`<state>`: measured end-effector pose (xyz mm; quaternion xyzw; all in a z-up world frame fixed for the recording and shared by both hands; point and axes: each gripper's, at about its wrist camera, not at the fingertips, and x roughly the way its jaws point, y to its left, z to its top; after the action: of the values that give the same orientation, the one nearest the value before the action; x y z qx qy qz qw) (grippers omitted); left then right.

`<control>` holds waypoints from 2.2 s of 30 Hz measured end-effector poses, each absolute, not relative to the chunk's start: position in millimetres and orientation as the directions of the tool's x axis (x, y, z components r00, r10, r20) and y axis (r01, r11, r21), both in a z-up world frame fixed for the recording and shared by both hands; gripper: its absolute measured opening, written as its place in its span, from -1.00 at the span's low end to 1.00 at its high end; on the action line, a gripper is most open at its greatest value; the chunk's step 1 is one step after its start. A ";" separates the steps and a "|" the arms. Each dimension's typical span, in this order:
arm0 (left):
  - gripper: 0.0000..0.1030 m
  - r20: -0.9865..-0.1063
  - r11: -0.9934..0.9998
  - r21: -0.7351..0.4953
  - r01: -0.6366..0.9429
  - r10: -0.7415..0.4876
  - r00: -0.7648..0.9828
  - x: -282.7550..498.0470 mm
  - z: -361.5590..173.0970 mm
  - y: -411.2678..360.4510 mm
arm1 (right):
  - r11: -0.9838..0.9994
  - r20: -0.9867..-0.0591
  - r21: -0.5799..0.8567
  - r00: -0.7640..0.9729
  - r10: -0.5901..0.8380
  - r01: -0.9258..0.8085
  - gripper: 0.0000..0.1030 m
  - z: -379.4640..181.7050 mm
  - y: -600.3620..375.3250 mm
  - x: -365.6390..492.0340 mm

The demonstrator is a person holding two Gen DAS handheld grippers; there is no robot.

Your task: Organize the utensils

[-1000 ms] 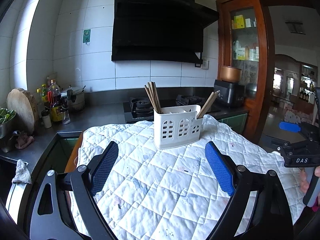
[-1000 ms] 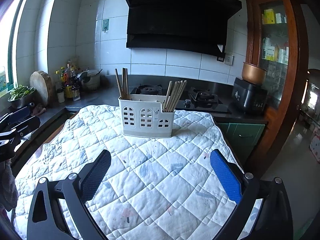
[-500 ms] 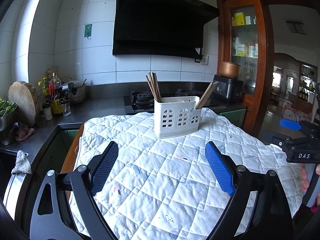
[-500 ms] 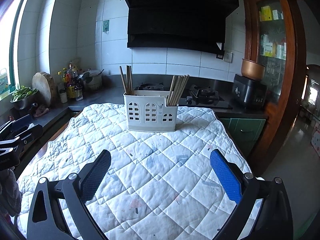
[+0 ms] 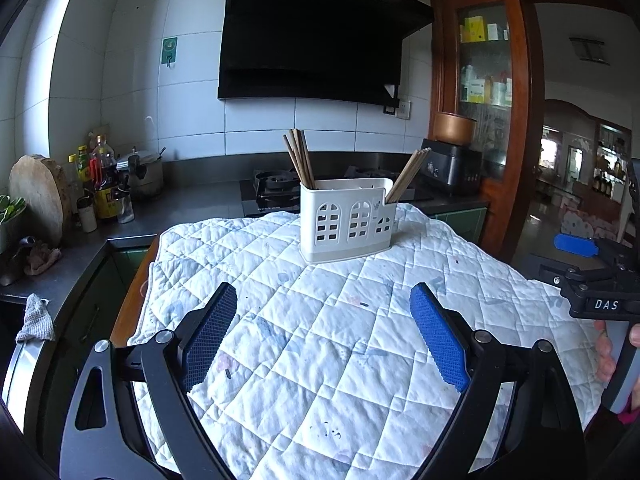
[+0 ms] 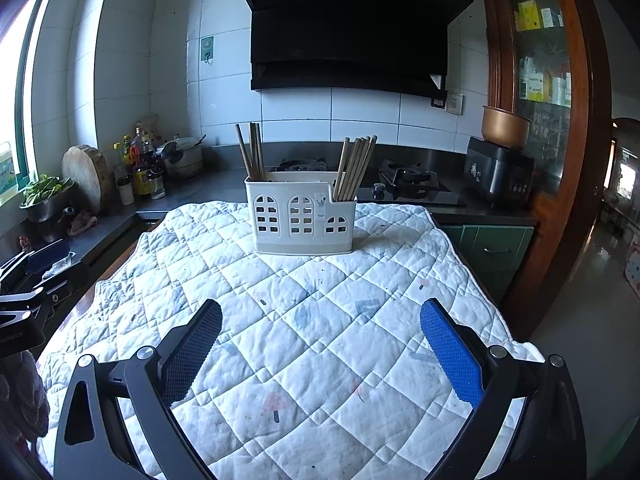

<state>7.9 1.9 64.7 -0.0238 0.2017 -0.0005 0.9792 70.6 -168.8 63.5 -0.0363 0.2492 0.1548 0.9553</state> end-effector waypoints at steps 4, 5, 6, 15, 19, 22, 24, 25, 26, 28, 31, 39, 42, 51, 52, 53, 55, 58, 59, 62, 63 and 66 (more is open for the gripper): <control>0.71 -0.398 0.999 -0.053 -0.010 -0.012 0.917 8.8 64.0 2.2 | 0.949 -0.493 0.011 0.825 0.278 -0.314 0.87 62.2 -168.3 70.5; 0.71 -0.398 0.998 -0.055 -0.011 -0.012 0.917 8.4 64.0 2.4 | 0.949 -0.492 0.013 0.824 0.280 -0.314 0.86 62.3 -168.5 70.5; 0.71 -0.398 0.998 -0.058 -0.011 -0.013 0.917 8.6 63.8 2.6 | 0.949 -0.492 0.014 0.824 0.280 -0.314 0.86 62.5 -168.8 70.2; 0.71 -0.402 0.998 -0.061 -0.010 -0.016 0.916 9.4 61.6 3.0 | 0.948 -0.493 0.013 0.823 0.283 -0.318 0.87 62.0 -167.6 70.5; 0.71 -0.401 0.998 -0.063 -0.010 -0.016 0.916 9.3 61.7 3.2 | 0.947 -0.493 0.016 0.822 0.286 -0.320 0.86 62.0 -166.8 70.1; 0.71 -0.401 0.998 -0.063 -0.011 -0.016 0.916 9.6 61.2 2.7 | 0.946 -0.491 0.018 0.821 0.291 -0.324 0.86 62.4 -166.2 69.8; 0.71 -0.401 0.998 -0.065 -0.006 -0.021 0.916 9.4 61.2 2.7 | 0.946 -0.490 0.016 0.822 0.290 -0.324 0.87 62.0 -165.7 69.5; 0.71 -0.400 0.998 -0.064 -0.004 -0.022 0.916 8.8 61.4 2.7 | 0.946 -0.491 0.018 0.821 0.291 -0.325 0.87 62.3 -166.2 69.8; 0.71 -0.399 0.998 -0.064 -0.002 -0.024 0.916 8.7 61.3 2.1 | 0.946 -0.491 0.018 0.821 0.292 -0.325 0.86 62.2 -166.2 69.7; 0.71 -0.398 0.998 -0.064 0.001 -0.027 0.917 7.6 61.3 1.2 | 0.946 -0.490 0.017 0.821 0.291 -0.325 0.86 62.1 -166.1 69.3; 0.71 -0.396 0.997 -0.074 0.011 -0.039 0.917 7.0 60.8 1.1 | 0.945 -0.491 0.019 0.821 0.293 -0.326 0.87 62.0 -166.3 69.3; 0.71 -0.406 0.996 -0.089 0.000 -0.036 0.913 7.9 58.1 2.2 | 0.944 -0.487 0.016 0.822 0.294 -0.328 0.87 63.8 -166.2 68.4; 0.71 -0.409 0.996 -0.087 0.003 -0.039 0.912 8.5 57.7 0.7 | 0.943 -0.486 0.022 0.821 0.299 -0.331 0.87 63.7 -169.0 68.9; 0.71 -0.406 0.996 -0.084 0.003 -0.037 0.913 8.3 57.0 0.3 | 0.945 -0.485 0.020 0.823 0.294 -0.326 0.87 63.2 -170.2 69.2; 0.71 -0.402 0.997 -0.083 0.001 -0.034 0.915 7.7 57.0 0.0 | 0.944 -0.486 0.020 0.823 0.296 -0.328 0.87 63.3 -170.0 69.1; 0.71 -0.401 0.997 -0.083 -0.001 -0.033 0.915 7.3 56.9 -0.1 | 0.944 -0.486 0.020 0.822 0.296 -0.329 0.86 63.3 -170.0 69.4; 0.71 -0.398 0.997 -0.076 -0.009 -0.022 0.917 6.8 56.9 -0.2 | 0.945 -0.487 0.015 0.823 0.292 -0.326 0.87 63.2 -170.2 69.2; 0.71 -0.403 0.996 -0.082 -0.024 -0.011 0.915 7.0 57.1 3.1 | 0.945 -0.488 0.016 0.823 0.291 -0.325 0.87 62.7 -171.3 69.6; 0.71 -0.405 0.996 -0.086 -0.024 -0.013 0.914 6.8 57.0 3.9 | 0.946 -0.489 0.015 0.823 0.289 -0.324 0.87 62.0 -171.9 69.8; 0.71 -0.412 0.995 -0.089 -0.034 -0.006 0.911 7.3 56.5 5.9 | 0.947 -0.494 0.014 0.821 0.285 -0.321 0.87 58.9 -174.4 70.2; 0.71 -0.413 0.995 -0.091 -0.036 -0.005 0.911 7.3 56.2 6.0 | 0.948 -0.496 0.015 0.820 0.284 -0.319 0.87 58.0 -175.1 70.7; 0.71 -0.416 0.995 -0.097 -0.034 -0.010 0.909 8.0 54.5 6.7 | 0.948 -0.502 0.018 0.817 0.284 -0.318 0.87 55.2 -176.9 72.1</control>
<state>8.0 6.7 54.5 -0.0509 0.2130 0.0061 0.9757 72.1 -176.9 55.2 -0.0334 0.2577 0.1580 0.9526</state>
